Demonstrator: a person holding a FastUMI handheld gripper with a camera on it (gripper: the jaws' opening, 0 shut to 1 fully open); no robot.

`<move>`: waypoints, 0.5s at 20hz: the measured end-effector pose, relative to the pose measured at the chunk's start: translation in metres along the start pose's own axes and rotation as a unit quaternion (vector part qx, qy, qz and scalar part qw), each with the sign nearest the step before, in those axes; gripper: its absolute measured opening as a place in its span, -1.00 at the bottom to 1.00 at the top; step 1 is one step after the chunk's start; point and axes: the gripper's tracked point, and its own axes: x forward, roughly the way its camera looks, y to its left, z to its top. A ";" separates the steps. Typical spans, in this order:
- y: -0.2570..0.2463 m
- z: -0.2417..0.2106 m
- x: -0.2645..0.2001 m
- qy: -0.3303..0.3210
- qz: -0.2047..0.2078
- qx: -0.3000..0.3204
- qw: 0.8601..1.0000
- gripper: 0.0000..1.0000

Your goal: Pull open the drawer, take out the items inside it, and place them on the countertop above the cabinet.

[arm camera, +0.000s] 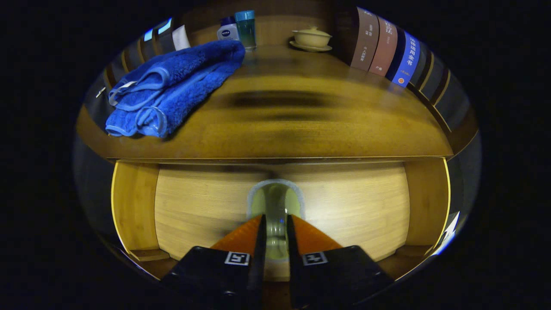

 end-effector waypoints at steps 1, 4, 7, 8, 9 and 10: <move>-0.003 -0.003 0.013 -0.002 -0.004 -0.008 1.000 -0.55; 0.003 -0.002 -0.002 -0.008 -0.003 -0.026 1.000 -0.56; 0.007 -0.006 -0.018 -0.025 0.011 -0.018 0.999 -0.55; 0.007 -0.007 -0.028 -0.038 0.016 -0.016 0.999 -0.56; 0.008 -0.007 -0.040 -0.053 0.021 -0.016 0.998 -0.56; 0.008 -0.008 -0.053 -0.071 0.026 -0.016 0.997 -0.56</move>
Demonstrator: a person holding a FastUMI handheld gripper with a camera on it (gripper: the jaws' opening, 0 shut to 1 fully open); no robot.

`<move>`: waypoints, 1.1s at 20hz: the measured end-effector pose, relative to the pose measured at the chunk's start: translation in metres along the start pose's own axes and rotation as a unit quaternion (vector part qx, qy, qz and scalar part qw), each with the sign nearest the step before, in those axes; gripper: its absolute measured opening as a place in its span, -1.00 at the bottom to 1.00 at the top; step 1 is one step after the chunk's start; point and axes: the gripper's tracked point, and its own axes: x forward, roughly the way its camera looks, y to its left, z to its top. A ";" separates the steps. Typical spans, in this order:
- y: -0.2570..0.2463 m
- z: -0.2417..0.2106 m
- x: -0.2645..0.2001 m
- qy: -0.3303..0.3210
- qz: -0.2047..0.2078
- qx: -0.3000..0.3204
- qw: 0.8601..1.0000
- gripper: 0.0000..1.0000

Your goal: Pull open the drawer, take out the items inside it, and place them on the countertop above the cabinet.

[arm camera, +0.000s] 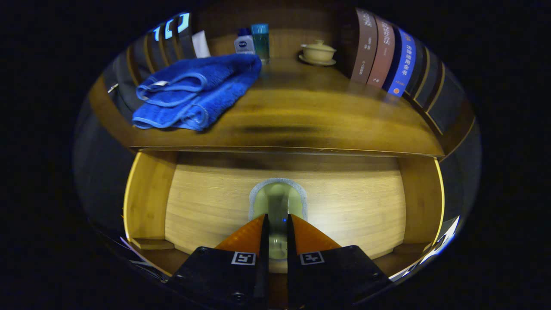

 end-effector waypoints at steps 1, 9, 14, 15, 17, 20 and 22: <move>0.001 0.001 -0.016 -0.021 0.002 -0.003 1.000 -0.56; -0.008 0.052 -0.112 -0.147 0.015 0.002 0.989 -0.56; -0.018 0.114 -0.103 -0.166 0.004 0.014 0.986 -0.56; -0.017 0.127 -0.093 -0.161 0.007 0.020 0.987 -0.56; -0.016 0.151 -0.071 -0.151 0.013 0.028 0.988 -0.55; -0.022 0.187 -0.037 -0.143 0.001 0.032 0.989 -0.55; -0.019 0.199 -0.015 -0.127 0.009 0.038 0.991 -0.56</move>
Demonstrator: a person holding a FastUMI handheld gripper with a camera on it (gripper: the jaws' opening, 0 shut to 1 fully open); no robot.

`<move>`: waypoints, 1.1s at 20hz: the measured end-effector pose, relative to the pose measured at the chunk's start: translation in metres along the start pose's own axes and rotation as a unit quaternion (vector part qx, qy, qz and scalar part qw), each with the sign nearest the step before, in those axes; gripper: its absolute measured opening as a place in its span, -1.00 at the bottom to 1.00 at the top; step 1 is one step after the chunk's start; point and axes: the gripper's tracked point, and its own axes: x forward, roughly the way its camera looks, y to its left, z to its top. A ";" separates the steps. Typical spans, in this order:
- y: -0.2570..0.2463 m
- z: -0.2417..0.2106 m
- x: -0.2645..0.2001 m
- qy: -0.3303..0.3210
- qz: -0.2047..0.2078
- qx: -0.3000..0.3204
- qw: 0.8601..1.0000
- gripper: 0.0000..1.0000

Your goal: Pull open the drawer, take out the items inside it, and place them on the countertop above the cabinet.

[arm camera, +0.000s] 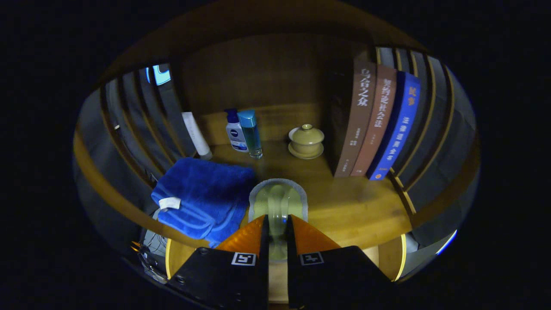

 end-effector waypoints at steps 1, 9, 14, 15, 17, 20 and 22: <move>-0.002 0.002 0.014 0.009 -0.004 0.003 1.000 -0.56; -0.015 0.005 0.046 0.026 -0.015 0.026 0.999 0.05; -0.010 0.009 0.027 0.001 -0.007 0.022 1.000 0.85; -0.008 0.010 0.019 -0.008 -0.002 0.025 1.000 0.90; -0.003 0.007 0.002 -0.024 0.009 0.026 0.999 1.00; 0.003 -0.007 -0.030 -0.053 0.019 0.017 0.998 1.00; 0.004 -0.018 -0.059 -0.080 0.020 0.011 0.997 1.00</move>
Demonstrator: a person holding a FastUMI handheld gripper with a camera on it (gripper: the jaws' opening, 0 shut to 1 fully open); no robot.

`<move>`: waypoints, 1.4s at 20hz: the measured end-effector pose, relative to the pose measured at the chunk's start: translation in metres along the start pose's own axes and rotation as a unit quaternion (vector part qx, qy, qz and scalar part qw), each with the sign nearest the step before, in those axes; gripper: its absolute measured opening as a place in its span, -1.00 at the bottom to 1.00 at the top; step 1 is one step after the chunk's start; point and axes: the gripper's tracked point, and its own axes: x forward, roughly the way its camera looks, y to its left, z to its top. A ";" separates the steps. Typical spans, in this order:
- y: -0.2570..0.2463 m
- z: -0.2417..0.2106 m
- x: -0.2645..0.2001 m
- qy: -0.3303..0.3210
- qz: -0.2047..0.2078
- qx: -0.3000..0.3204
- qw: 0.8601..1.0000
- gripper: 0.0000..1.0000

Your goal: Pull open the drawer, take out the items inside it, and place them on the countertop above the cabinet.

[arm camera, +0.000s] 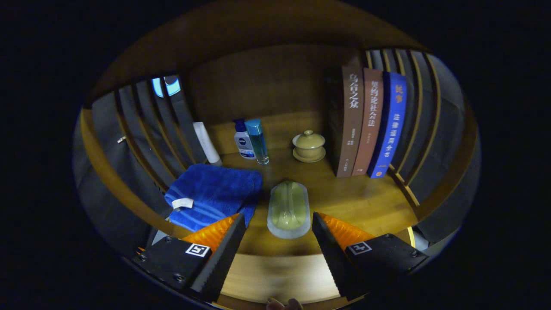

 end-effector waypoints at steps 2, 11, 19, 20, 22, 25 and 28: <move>0.006 -0.006 -0.037 -0.035 0.005 -0.006 0.999 1.00; 0.007 -0.093 -0.187 -0.197 0.014 -0.018 0.980 0.99; -0.012 -0.205 -0.180 -0.177 -0.006 -0.007 0.984 0.98; -0.013 -0.213 -0.174 -0.167 -0.007 -0.006 0.986 0.99; -0.013 -0.221 -0.164 -0.157 -0.006 -0.010 0.987 0.99; -0.015 -0.231 -0.147 -0.143 -0.009 -0.018 0.989 0.99; -0.017 -0.236 -0.134 -0.129 -0.012 -0.014 0.992 0.99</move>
